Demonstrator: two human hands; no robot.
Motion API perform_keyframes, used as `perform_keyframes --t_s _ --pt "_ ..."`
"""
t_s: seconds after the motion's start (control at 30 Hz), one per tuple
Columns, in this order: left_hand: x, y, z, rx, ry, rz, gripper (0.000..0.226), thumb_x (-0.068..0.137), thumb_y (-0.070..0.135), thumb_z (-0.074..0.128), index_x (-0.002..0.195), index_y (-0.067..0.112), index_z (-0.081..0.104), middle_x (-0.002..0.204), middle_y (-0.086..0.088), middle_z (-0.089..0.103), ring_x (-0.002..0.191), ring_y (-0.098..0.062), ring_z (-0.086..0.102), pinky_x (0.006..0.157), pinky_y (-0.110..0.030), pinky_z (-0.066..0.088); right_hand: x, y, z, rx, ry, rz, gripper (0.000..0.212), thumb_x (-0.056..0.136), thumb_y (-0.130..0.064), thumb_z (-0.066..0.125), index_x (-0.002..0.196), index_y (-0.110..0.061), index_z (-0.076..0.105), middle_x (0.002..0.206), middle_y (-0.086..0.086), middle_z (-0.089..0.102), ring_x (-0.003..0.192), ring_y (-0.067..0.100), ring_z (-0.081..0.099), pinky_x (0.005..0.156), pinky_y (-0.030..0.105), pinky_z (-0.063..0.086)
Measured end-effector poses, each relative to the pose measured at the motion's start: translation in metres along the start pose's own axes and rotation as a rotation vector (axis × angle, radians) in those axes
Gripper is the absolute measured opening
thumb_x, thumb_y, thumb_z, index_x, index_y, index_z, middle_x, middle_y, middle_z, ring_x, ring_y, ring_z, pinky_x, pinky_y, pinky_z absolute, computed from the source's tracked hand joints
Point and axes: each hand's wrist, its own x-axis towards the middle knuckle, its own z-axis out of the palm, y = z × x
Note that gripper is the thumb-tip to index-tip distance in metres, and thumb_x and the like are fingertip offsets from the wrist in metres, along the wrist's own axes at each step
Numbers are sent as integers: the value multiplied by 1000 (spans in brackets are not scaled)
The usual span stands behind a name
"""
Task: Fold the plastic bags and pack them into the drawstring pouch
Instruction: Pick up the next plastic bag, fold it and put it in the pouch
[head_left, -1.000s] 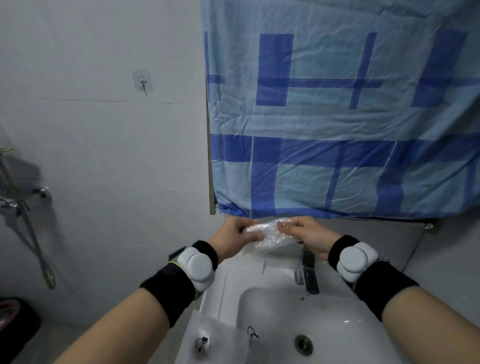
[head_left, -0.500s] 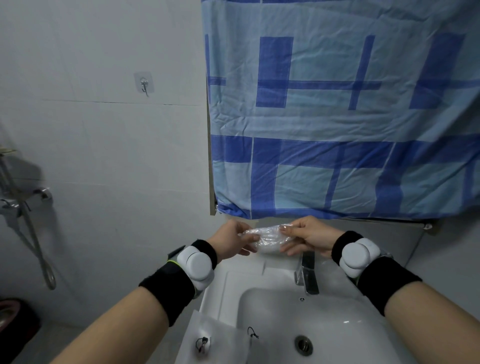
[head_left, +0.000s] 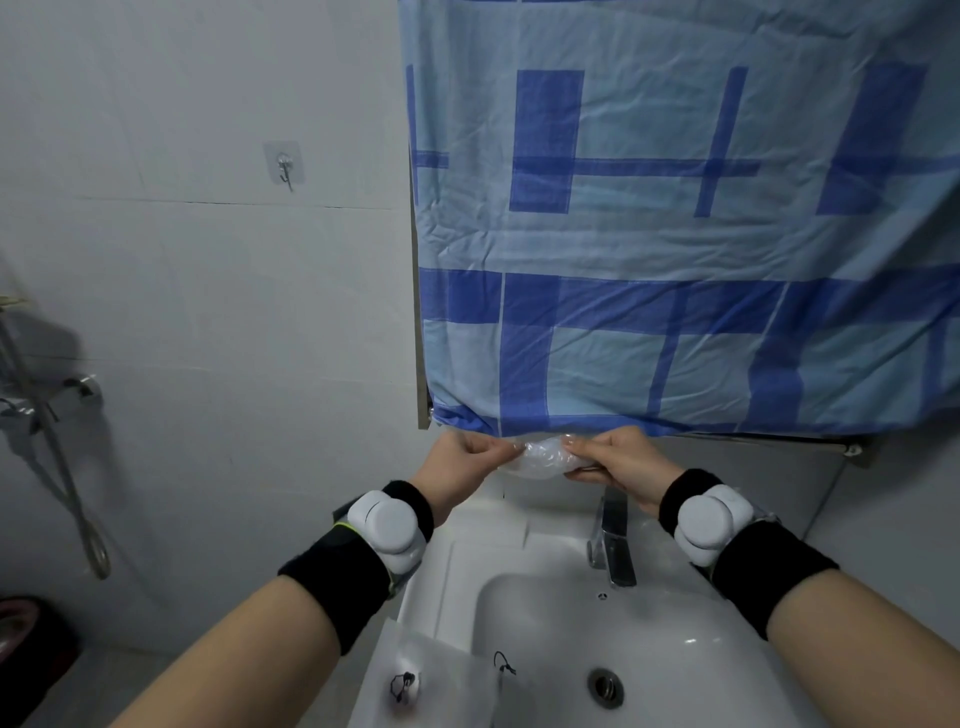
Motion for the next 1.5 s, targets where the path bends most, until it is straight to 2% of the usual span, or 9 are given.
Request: perform_keyframes --t_s 0.07,0.2,0.37,0.5,0.63,0.83,0.97,1.2,1.5 --pt "0 -1 1 -22 33 -10 66 59 57 77 85 -3 72 83 -9 60 80 -17 51 78 -32 42 0 1 2 7 41 -38 18 86 -12 63 81 4 69 85 15 72 69 13 71 62 16 56" --pt "-1 3 4 -87 101 -1 35 75 29 77 78 -5 73 84 -16 72 76 -17 61 81 -32 53 0 2 5 10 123 -110 26 83 -14 68 77 11 67 82 22 70 65 17 70 61 20 57" --pt "-3 9 7 -112 153 -5 24 73 18 79 71 3 61 73 -8 62 73 -16 62 70 -32 57 0 1 9 -17 191 -181 24 83 -11 68 75 12 68 72 17 69 61 20 68 57 20 55" --pt "-5 12 7 -114 128 -44 43 72 16 80 98 15 46 75 1 55 71 -11 58 67 -32 54 0 -2 7 -134 205 -207 21 82 -9 68 75 11 69 69 17 68 57 15 65 55 18 54" --pt "-2 11 7 -102 -58 -76 44 80 28 73 117 21 51 105 -3 68 89 -14 62 78 -25 46 -2 -7 7 -222 142 -198 22 80 -11 70 64 2 69 57 7 67 52 11 64 54 18 53" --pt "-1 6 13 -54 -229 -98 21 83 15 69 80 19 49 74 -5 55 60 -13 47 55 -23 36 -4 -15 12 -326 89 -192 24 77 -15 74 70 8 70 57 9 65 47 11 61 50 14 49" --pt "0 7 14 -82 -286 -46 17 82 4 68 74 14 57 72 -3 58 61 -9 53 60 -18 45 -3 -19 14 -304 129 -199 35 75 -23 76 50 -8 58 41 -1 56 38 7 53 45 17 46" --pt "-2 3 16 -178 -54 75 20 77 -2 71 73 12 58 75 -8 60 68 -13 57 68 -17 48 -6 -15 14 -32 43 -90 28 85 -35 62 73 -11 58 66 6 60 49 14 52 47 22 37" --pt "-2 0 18 -212 -10 137 16 79 1 70 85 10 57 73 -9 62 65 -11 60 66 -15 50 -8 -8 15 91 -118 -27 13 87 -14 61 91 -2 65 65 7 67 52 11 63 52 18 53"
